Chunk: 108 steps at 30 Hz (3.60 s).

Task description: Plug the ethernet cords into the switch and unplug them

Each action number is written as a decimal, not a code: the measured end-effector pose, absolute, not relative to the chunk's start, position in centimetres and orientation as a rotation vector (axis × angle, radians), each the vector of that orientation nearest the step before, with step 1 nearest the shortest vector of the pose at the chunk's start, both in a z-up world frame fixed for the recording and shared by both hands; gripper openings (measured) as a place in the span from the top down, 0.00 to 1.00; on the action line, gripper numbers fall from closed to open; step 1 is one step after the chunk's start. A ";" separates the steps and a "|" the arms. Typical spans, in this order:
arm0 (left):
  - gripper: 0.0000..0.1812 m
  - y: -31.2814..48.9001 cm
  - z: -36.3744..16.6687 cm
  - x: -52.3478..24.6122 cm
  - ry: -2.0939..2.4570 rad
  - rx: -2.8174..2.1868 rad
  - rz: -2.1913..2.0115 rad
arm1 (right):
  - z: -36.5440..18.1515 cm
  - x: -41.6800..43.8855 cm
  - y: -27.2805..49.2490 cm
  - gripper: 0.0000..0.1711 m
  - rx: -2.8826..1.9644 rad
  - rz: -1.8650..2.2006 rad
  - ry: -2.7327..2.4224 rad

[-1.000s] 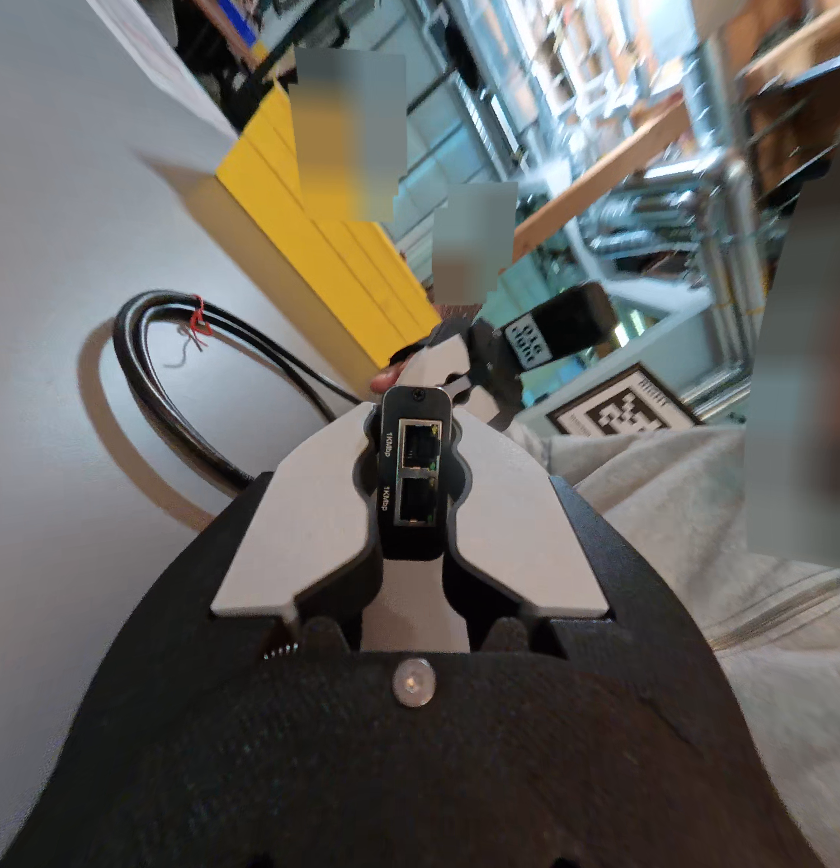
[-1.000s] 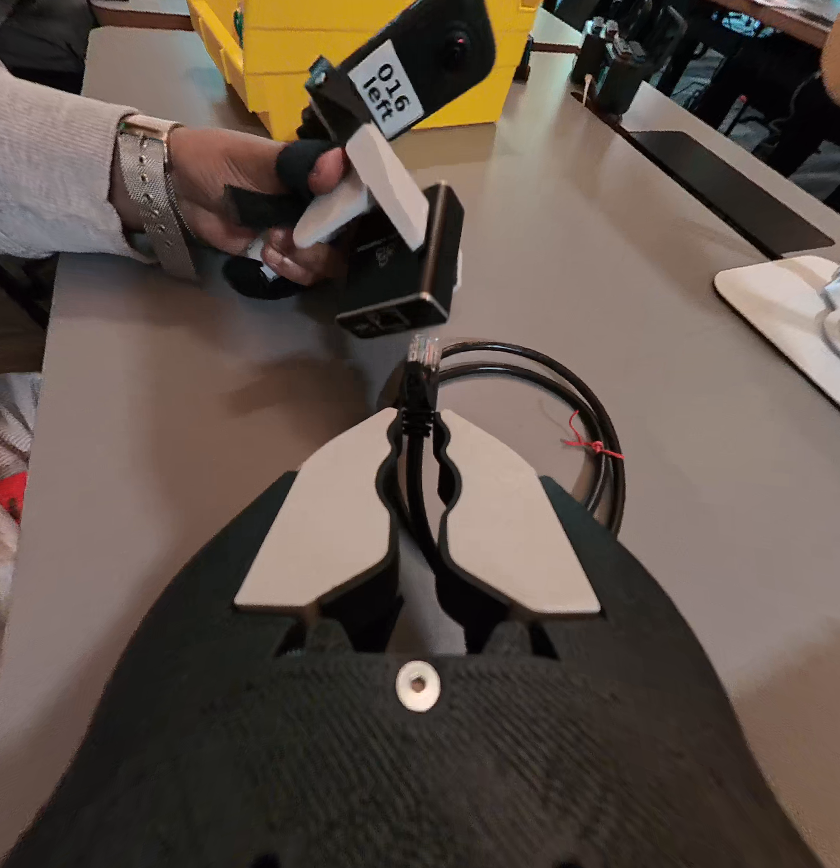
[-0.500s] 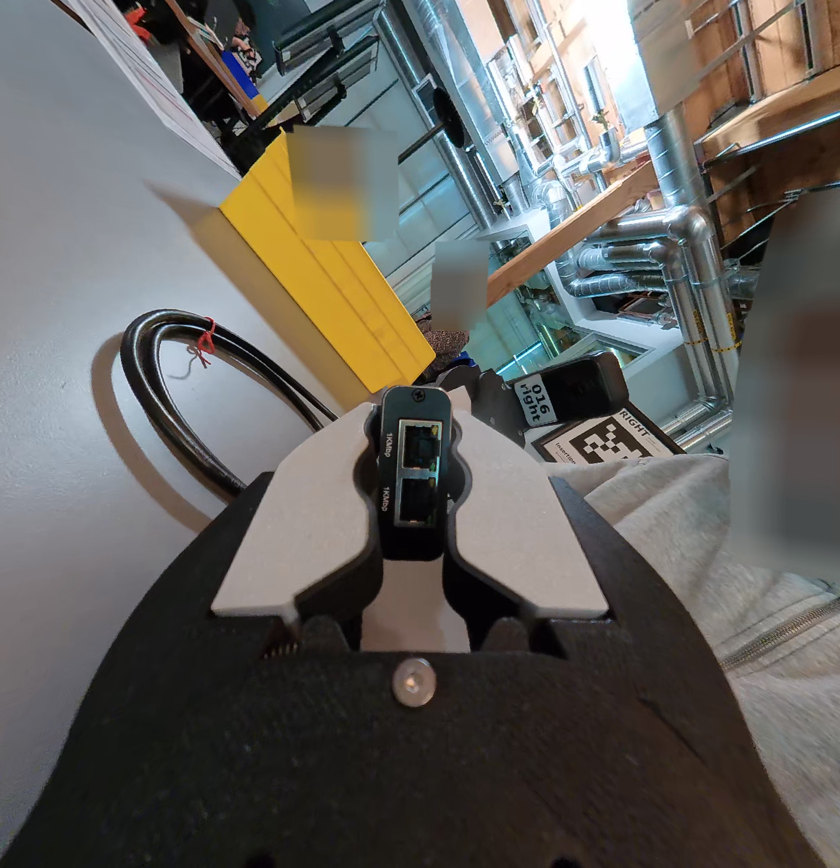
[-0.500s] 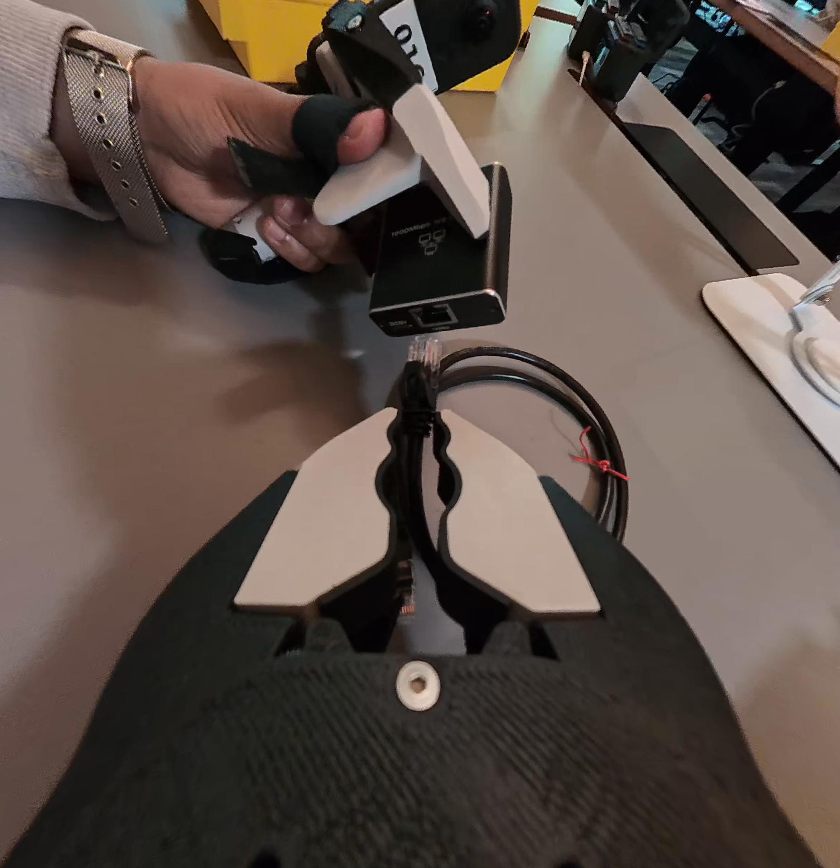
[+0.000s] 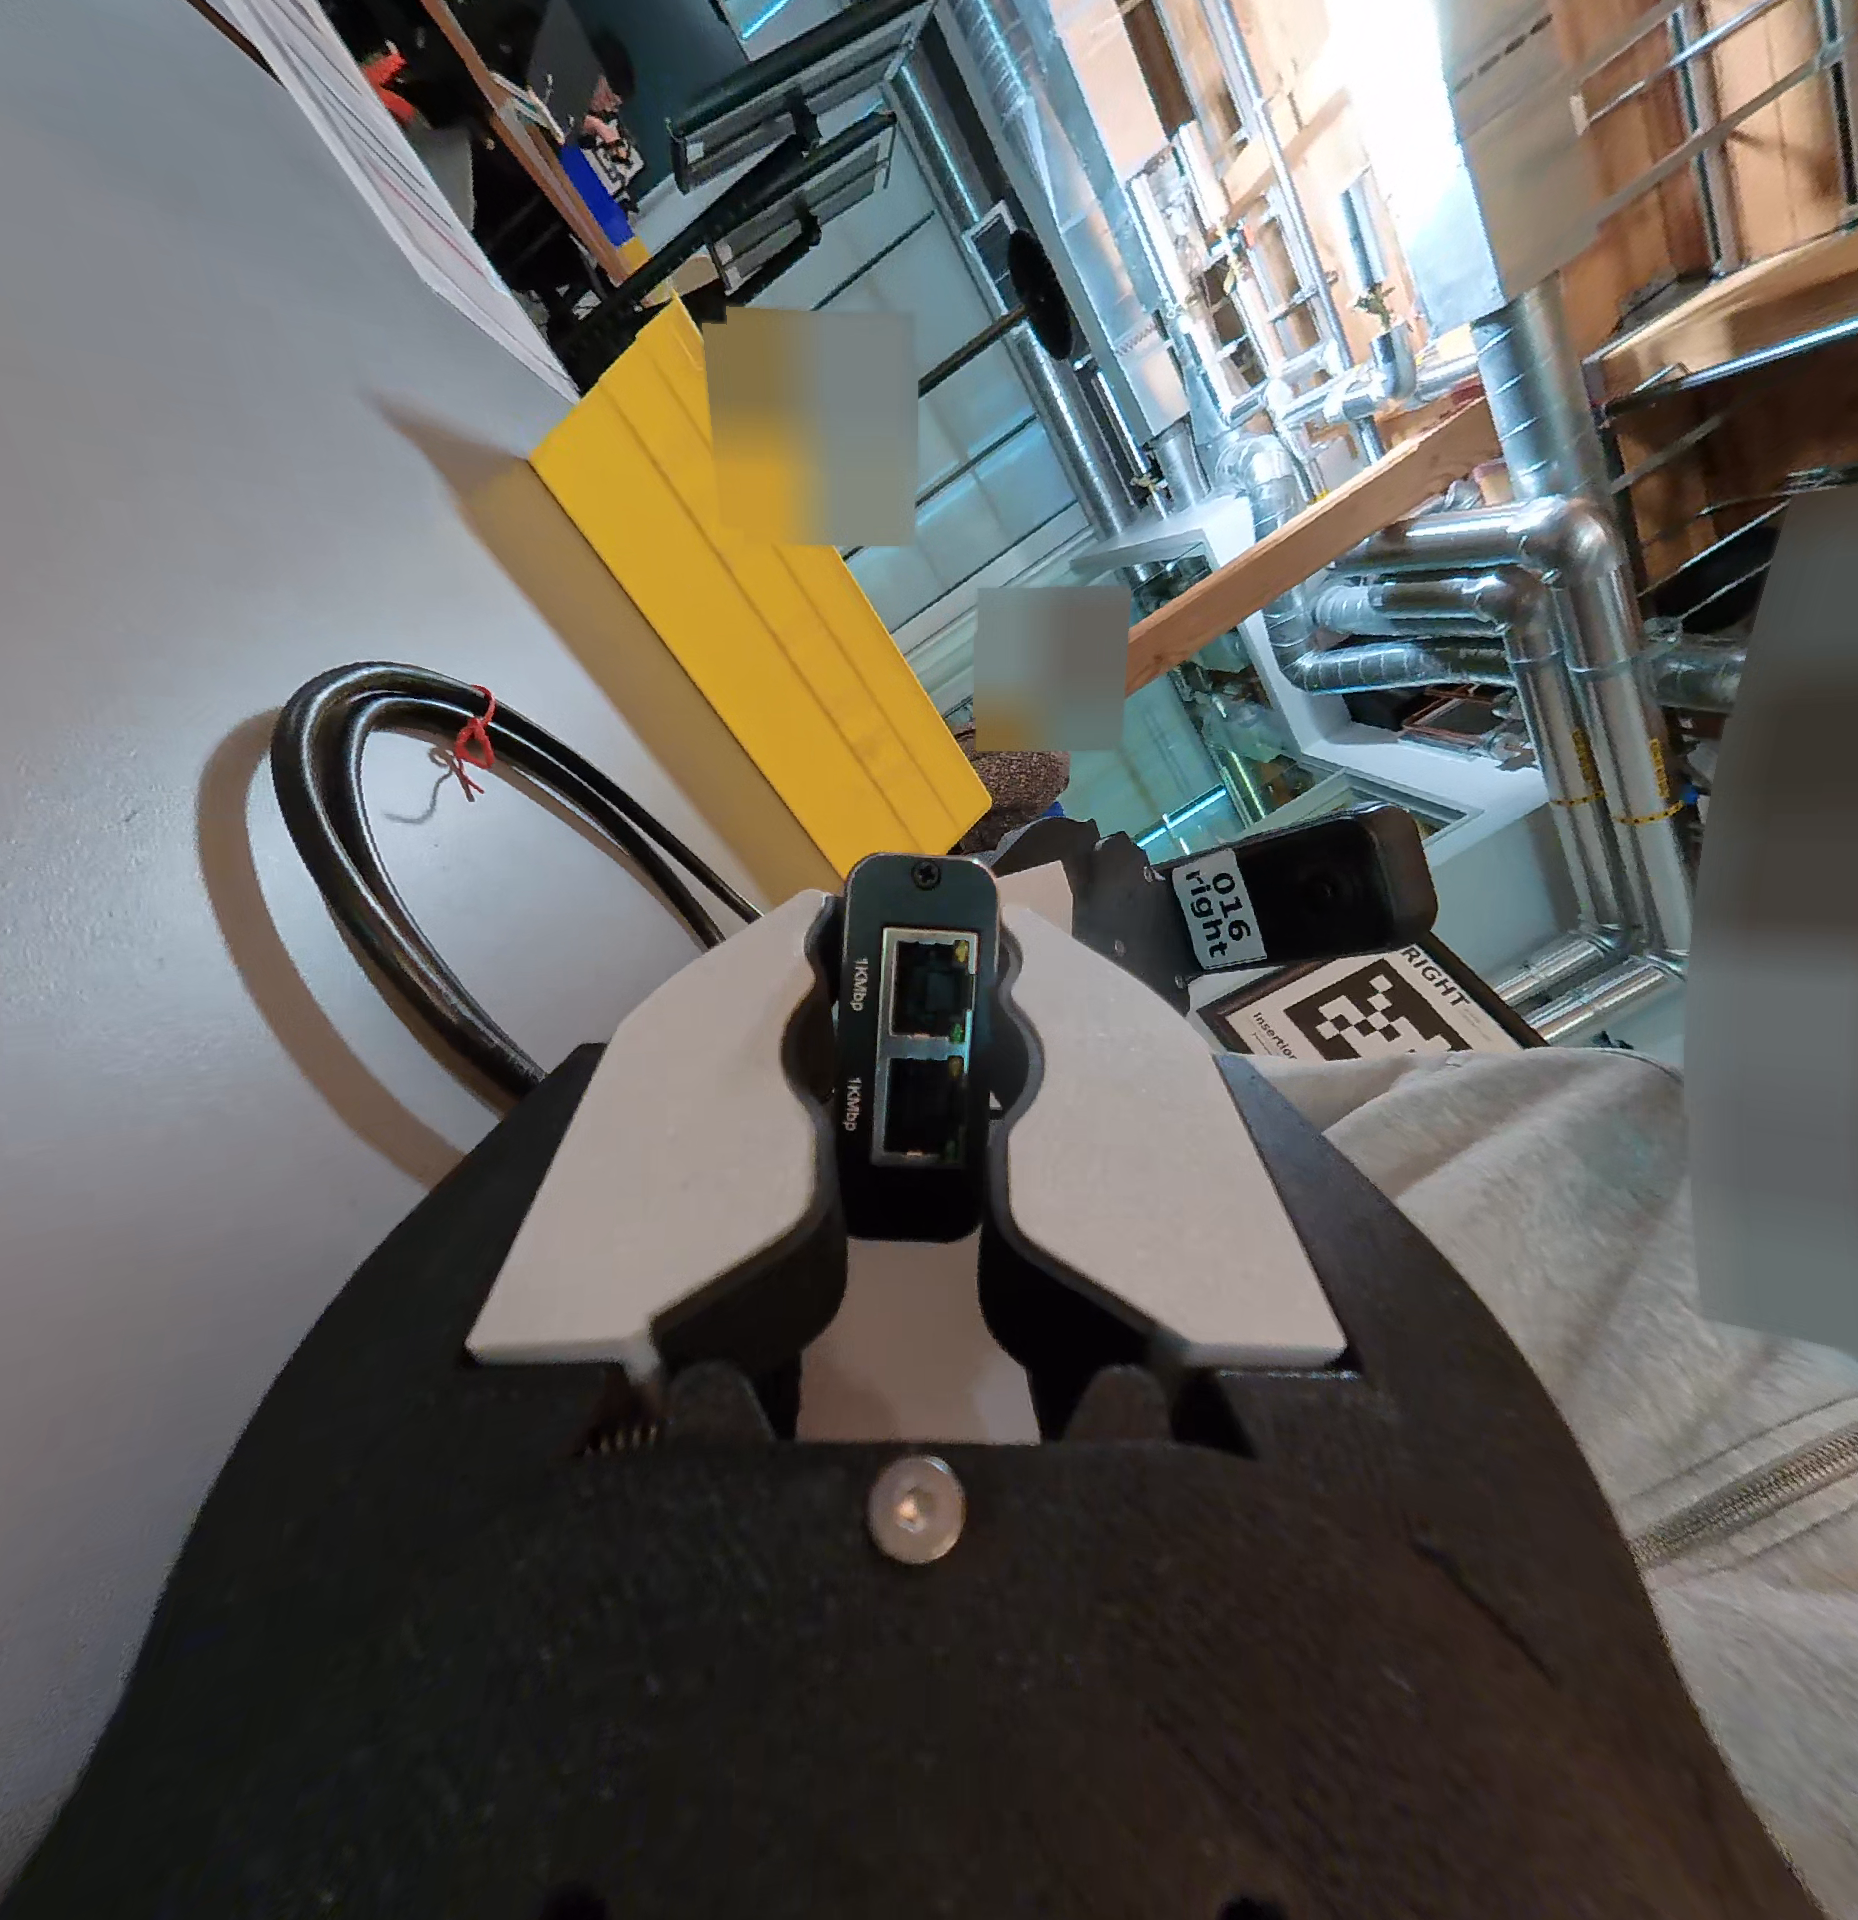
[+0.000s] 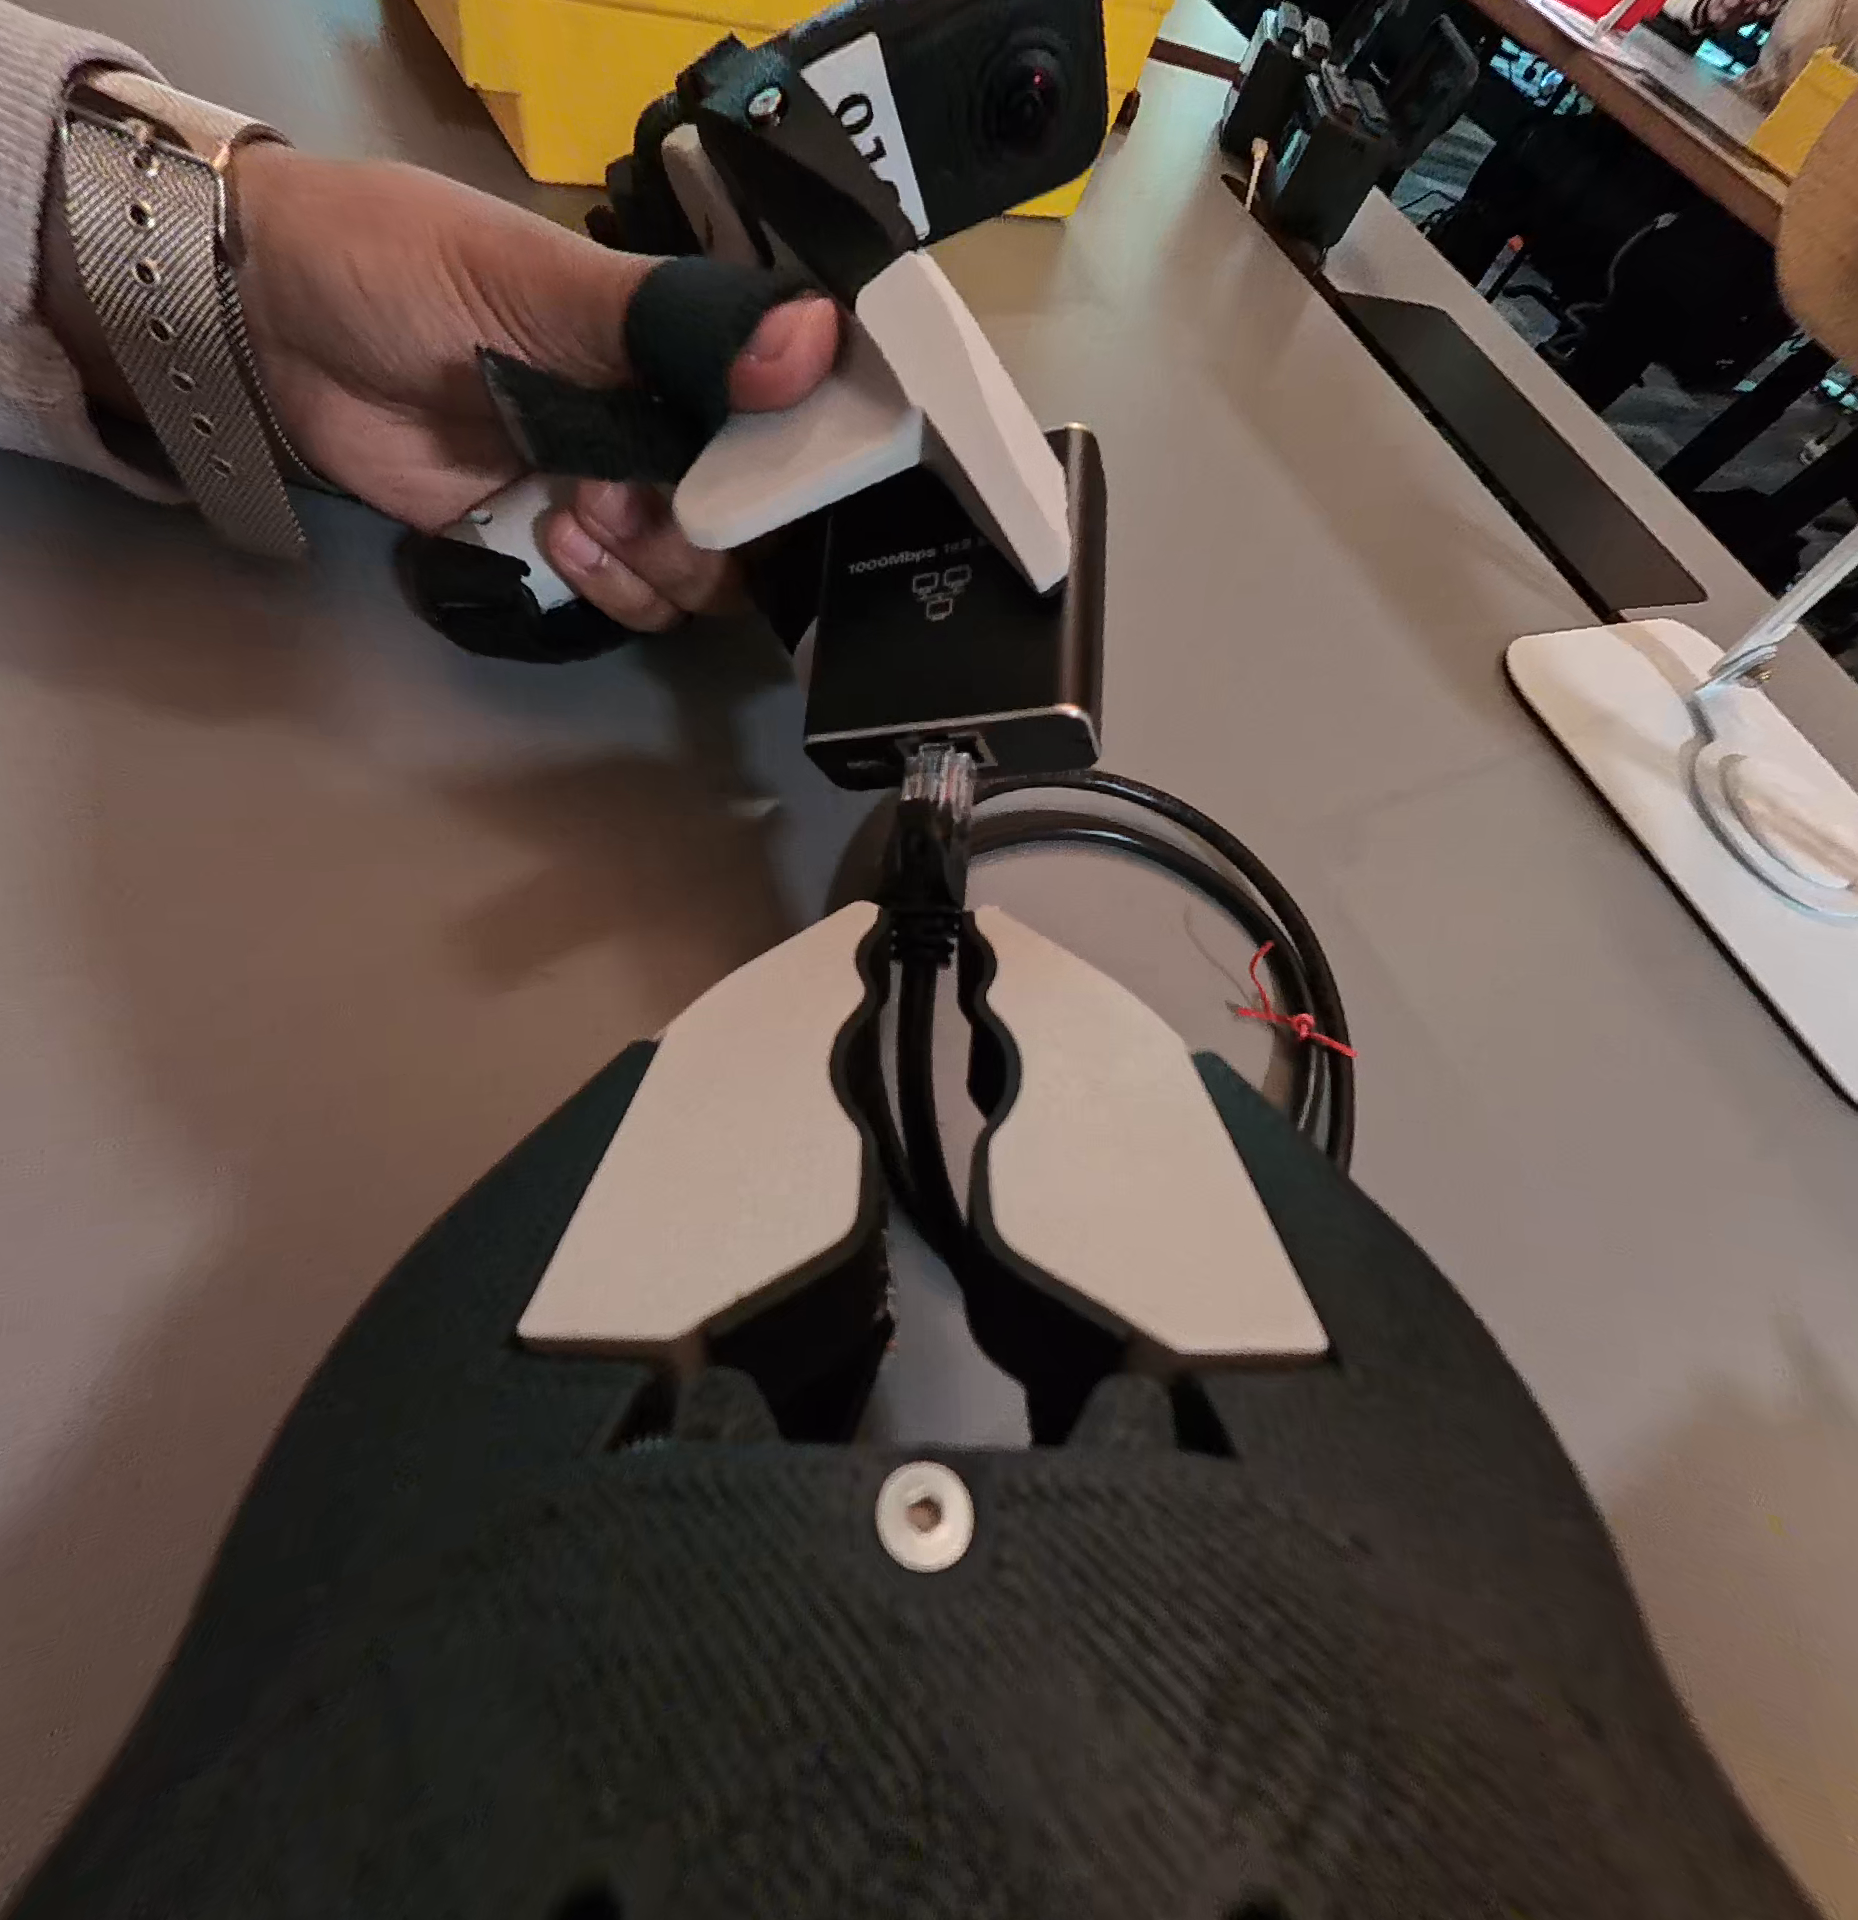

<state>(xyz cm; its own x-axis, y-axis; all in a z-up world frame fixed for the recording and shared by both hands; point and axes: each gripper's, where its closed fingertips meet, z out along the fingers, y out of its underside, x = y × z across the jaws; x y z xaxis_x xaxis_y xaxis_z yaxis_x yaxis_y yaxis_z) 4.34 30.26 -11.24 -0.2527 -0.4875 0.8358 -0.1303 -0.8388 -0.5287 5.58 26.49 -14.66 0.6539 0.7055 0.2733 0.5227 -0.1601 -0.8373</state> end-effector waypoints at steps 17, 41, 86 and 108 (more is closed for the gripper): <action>0.87 29.4 -11.7 4.7 0.830 -1.781 -2.174 | -14.6 5.4 26.3 0.93 -1.832 0.295 -0.955; 0.87 29.2 -11.5 4.6 0.824 -1.777 -2.220 | -13.9 6.0 26.9 0.87 -1.804 0.354 -0.873; 0.86 28.2 -12.7 5.1 0.945 -1.871 -2.120 | -16.2 5.4 26.1 0.96 -1.923 0.376 -0.973; 0.85 28.2 -12.5 4.8 0.942 -1.865 -2.149 | -15.4 4.9 26.4 0.95 -1.896 0.408 -0.916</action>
